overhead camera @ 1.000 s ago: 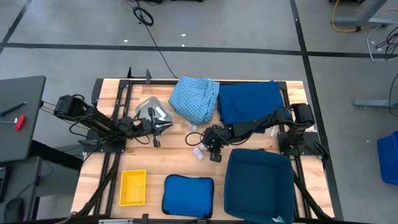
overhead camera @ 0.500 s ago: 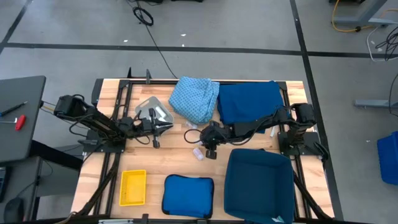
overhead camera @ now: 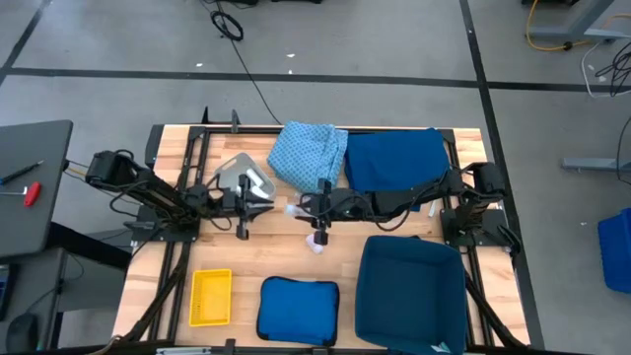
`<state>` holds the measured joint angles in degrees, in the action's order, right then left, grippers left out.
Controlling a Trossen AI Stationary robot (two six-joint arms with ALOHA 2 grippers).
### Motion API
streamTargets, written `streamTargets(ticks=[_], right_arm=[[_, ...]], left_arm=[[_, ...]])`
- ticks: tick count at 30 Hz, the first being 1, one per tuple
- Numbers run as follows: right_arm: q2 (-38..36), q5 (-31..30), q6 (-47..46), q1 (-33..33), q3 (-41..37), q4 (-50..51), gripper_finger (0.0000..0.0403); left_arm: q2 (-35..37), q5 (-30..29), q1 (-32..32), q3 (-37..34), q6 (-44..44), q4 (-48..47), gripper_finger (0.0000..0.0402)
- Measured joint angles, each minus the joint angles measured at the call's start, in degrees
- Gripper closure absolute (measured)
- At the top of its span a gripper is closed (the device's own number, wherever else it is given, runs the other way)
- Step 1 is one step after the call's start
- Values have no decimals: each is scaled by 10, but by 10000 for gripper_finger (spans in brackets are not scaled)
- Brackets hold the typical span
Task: Pick & place medical supplies in basket/bin
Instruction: Put the middle white medicine bottle into the yellow bin
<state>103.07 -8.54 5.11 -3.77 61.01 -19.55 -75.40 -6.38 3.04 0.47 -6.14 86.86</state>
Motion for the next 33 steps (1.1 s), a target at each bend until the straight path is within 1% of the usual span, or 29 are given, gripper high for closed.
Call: streamTargets(ticks=[3,10,13,17,21,24,28,33], right_arm=[[0,0,8,0,0,-11,277],[0,1,25,0,0,-52,277],[0,1,42,0,0,-83,277],[0,2,51,0,0,-109,277],[0,9,53,0,0,-127,277],[0,10,61,0,0,-133,277],[0,11,63,0,0,-136,277],[0,14,63,0,0,-136,278]], left_arm=[[0,4,0,7,17,-1,280],[0,33,0,15,50,-11,151],[0,35,0,15,44,-11,121],[0,44,0,18,33,-4,116],[0,45,0,38,32,-5,119],[0,47,0,60,32,-34,119],[-7,64,0,99,23,-83,120],[-31,67,0,133,5,-88,120]])
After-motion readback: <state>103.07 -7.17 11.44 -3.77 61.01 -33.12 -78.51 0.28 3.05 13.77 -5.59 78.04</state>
